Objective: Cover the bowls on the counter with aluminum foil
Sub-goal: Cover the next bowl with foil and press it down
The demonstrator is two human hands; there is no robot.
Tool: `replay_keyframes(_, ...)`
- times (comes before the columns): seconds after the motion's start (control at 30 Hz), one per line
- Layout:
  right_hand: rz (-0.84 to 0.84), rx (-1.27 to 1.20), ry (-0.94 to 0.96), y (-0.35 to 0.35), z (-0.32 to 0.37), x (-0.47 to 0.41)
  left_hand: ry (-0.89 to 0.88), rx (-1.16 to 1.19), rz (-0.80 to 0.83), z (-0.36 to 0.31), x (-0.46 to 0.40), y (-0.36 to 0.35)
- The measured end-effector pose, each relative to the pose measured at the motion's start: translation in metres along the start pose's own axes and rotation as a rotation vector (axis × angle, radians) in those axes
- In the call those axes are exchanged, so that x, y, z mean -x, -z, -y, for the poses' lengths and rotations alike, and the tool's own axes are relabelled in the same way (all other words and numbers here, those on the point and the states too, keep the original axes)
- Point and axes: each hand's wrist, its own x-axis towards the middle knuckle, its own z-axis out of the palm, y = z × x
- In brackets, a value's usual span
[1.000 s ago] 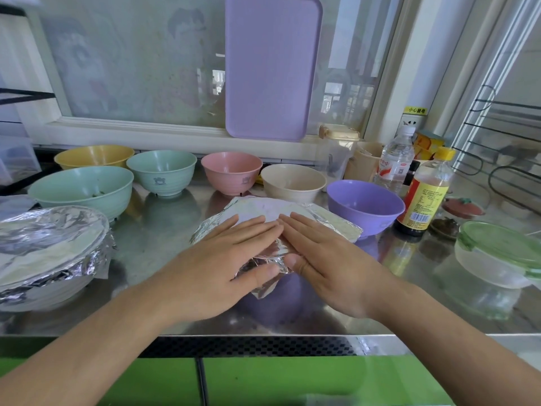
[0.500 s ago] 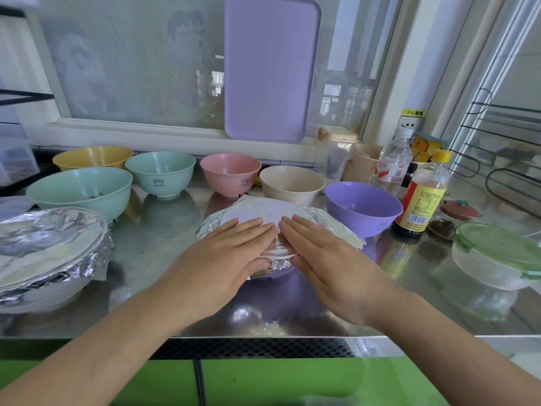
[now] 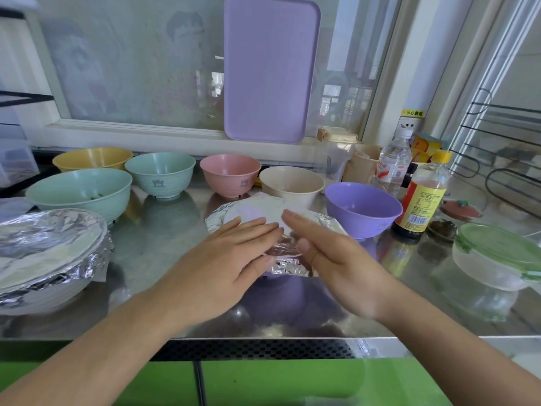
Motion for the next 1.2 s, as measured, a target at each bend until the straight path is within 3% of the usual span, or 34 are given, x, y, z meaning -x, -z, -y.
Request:
replay_keyframes(0.1,-0.056,0.101,-0.051,0.017,-0.003,-0.009,-0.019,-0.003,-0.055,-0.002,-0.001,-0.008)
replay_keyframes(0.23,0.092,0.227,-0.158,0.018,-0.010,-0.017,-0.050,-0.022,-0.079,0.000,0.001,-0.014)
replay_keyframes(0.33,0.094,0.237,-0.170,0.013,-0.011,-0.015,-0.049,0.014,-0.101,0.003,0.001,-0.012)
replay_keyframes(0.43,0.063,0.278,-0.122,0.011,-0.008,-0.007,-0.028,0.066,-0.112,0.011,0.004,-0.008)
replay_keyframes(0.6,-0.001,0.429,0.156,0.003,-0.012,0.003,0.063,0.109,-0.102,0.013,0.005,0.001)
replay_keyframes(0.77,0.048,0.347,0.080,0.000,-0.012,-0.009,0.067,0.113,-0.088,-0.010,-0.011,-0.008)
replay_keyframes(1.2,0.068,0.483,0.157,0.002,-0.027,-0.015,0.020,-0.043,-0.114,0.005,-0.015,-0.019)
